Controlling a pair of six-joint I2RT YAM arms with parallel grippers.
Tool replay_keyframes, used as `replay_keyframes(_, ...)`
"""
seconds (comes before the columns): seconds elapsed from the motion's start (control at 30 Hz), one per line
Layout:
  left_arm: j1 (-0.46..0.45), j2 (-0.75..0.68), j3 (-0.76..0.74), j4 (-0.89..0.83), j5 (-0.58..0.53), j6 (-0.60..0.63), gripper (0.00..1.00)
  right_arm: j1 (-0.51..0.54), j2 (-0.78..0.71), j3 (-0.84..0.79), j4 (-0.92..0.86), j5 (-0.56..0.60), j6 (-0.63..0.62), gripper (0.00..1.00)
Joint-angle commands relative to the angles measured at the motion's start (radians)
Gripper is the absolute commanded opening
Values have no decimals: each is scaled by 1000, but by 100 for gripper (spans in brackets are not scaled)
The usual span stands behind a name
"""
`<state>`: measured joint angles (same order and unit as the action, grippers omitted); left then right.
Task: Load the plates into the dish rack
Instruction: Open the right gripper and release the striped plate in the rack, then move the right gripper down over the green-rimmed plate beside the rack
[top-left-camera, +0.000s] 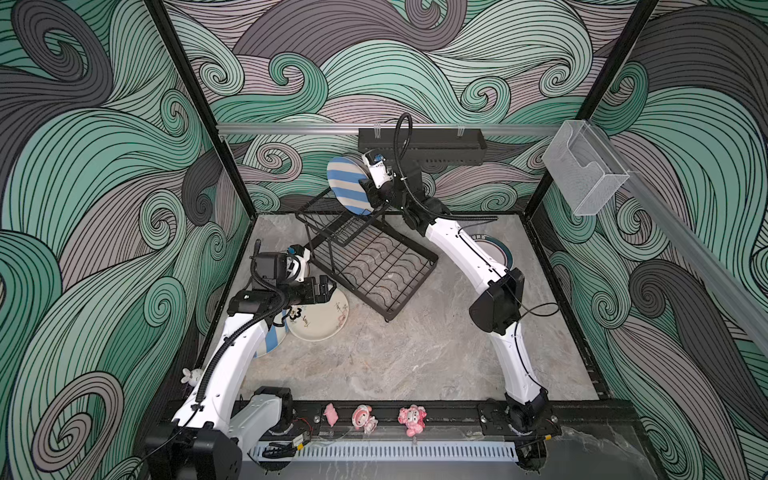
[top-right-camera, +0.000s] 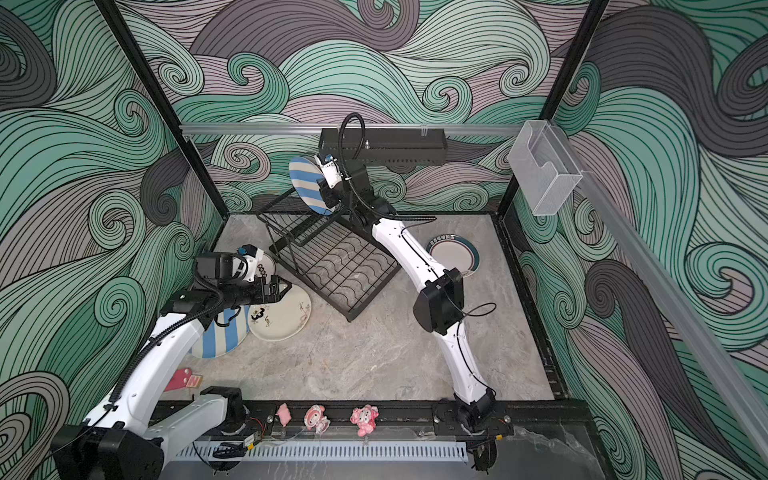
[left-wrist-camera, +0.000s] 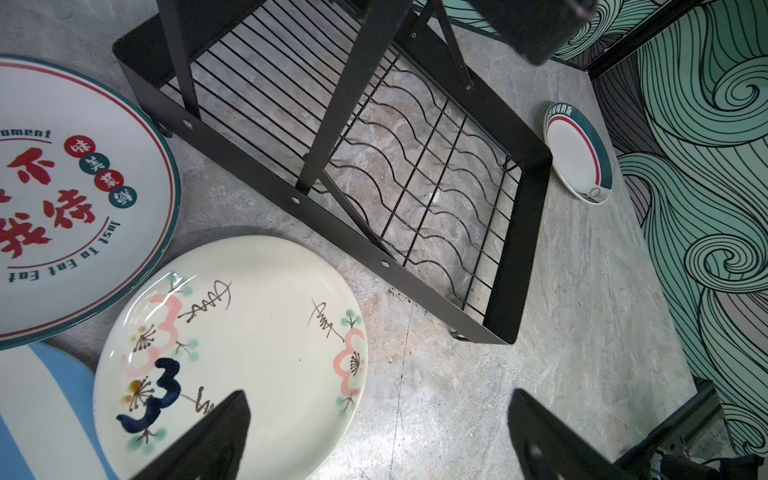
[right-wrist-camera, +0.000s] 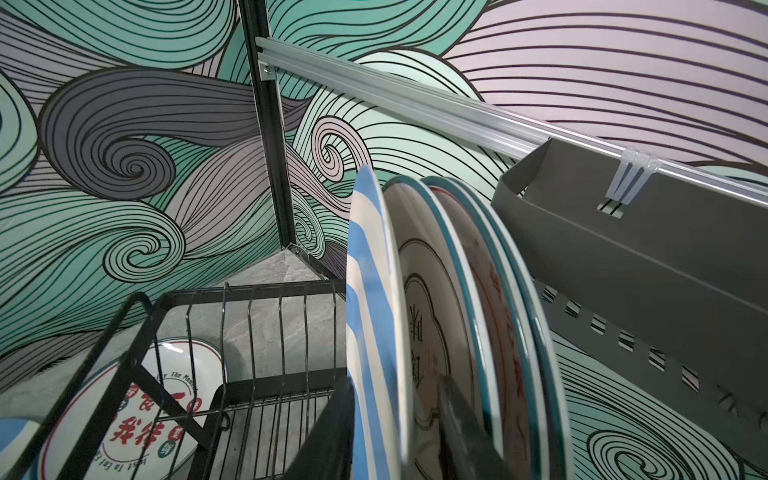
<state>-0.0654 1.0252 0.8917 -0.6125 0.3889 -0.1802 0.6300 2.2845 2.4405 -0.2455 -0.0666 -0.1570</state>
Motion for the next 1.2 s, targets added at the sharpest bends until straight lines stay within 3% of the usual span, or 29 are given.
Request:
replay_keyframes(0.0, 8, -9, 12, 5, 10, 1, 99, -2, -39, 32, -31, 6, -5, 44)
replay_keyframes(0.2, 8, -22, 21, 20, 27, -6, 99, -2, -155, 7, -148, 26, -20, 60)
replay_keyframes(0.3, 7, -30, 24, 35, 45, -20, 99, -3, -269, -96, -167, 61, -20, 65)
replay_keyframes(0.57, 4, -58, 14, 67, 61, -80, 99, -74, -637, -544, -259, 104, 98, 70)
replay_keyframes(0.73, -15, -96, -26, 118, 55, -139, 99, -229, -821, -936, -260, 17, 302, 74)
replay_keyframes(0.8, -26, -108, -42, 149, 46, -163, 99, -259, -869, -1093, -216, 35, 348, 75)
replay_keyframes(0.93, -54, -130, -68, 224, 34, -217, 99, -296, -882, -1312, -119, 46, 385, 78)
replay_keyframes(1.17, -123, -124, -111, 320, 24, -268, 99, -376, -814, -1347, -122, 99, 353, 83)
